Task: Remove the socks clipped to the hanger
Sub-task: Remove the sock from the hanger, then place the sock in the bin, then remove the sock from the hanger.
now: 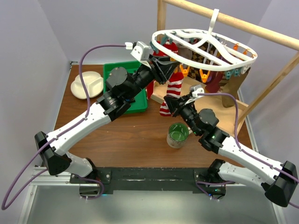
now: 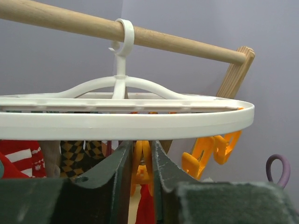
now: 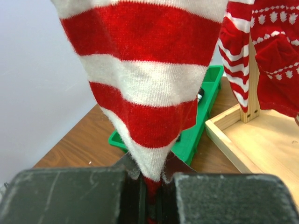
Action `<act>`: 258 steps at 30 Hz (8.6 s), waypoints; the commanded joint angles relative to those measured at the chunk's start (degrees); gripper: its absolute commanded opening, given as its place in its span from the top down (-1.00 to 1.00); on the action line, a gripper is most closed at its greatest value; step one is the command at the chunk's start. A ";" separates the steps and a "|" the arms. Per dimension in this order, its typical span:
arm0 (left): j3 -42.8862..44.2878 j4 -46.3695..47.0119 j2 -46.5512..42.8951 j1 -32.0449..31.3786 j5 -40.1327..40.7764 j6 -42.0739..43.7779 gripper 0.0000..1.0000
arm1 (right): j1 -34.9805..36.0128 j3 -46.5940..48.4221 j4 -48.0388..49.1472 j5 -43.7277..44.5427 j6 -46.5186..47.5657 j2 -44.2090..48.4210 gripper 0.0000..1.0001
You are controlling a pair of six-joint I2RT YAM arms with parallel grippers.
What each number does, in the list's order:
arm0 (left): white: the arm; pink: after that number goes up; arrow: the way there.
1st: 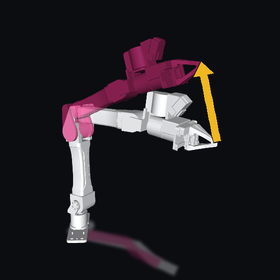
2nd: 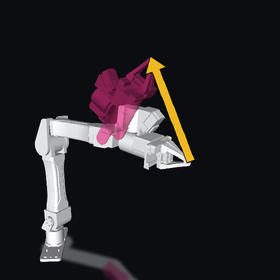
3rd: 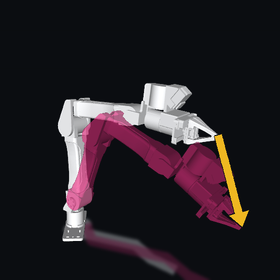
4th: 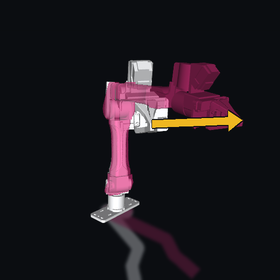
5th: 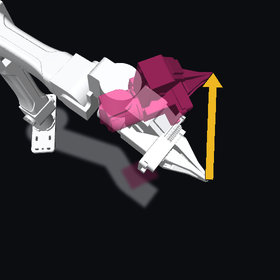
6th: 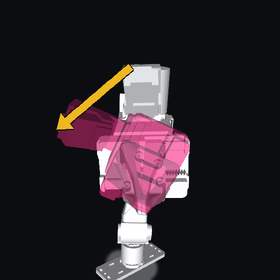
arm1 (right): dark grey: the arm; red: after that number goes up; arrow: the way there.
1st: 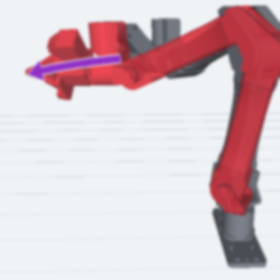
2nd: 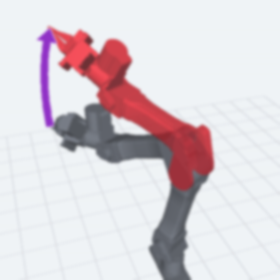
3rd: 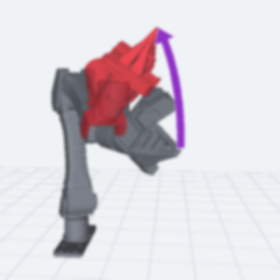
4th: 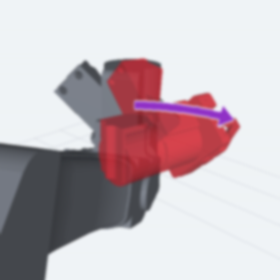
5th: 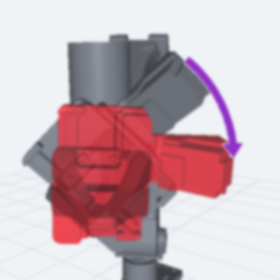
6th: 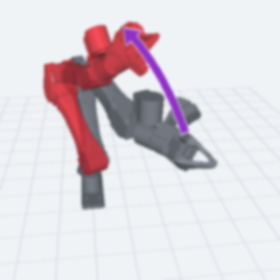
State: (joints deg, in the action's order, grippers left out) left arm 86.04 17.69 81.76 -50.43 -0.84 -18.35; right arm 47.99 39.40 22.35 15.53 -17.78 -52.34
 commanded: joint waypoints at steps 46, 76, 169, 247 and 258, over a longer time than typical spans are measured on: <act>-19.76 -5.47 -10.55 -0.28 -5.41 -2.92 1.00 | 0.00 -2.30 -3.71 -1.47 0.56 2.41 -0.46; -22.32 -14.19 -9.97 20.02 16.48 -7.67 1.00 | 0.00 -0.20 -11.27 4.69 -2.17 7.42 -0.75; -17.83 9.82 -2.21 11.24 -8.30 -1.78 1.00 | 0.00 -1.25 -2.85 4.51 -0.50 3.47 -0.82; -10.29 3.40 -6.88 2.18 0.67 -1.96 -0.15 | -0.17 2.00 6.92 1.52 3.89 -5.67 1.00; -5.79 1.38 -3.88 2.18 4.97 0.16 -0.17 | -0.17 2.53 6.30 1.26 4.25 -5.76 1.00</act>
State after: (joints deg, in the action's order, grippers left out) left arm 78.17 18.98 77.49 -48.05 1.15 -20.27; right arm 47.92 40.51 27.81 16.97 -13.43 -57.82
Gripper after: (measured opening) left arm 0.584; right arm 0.048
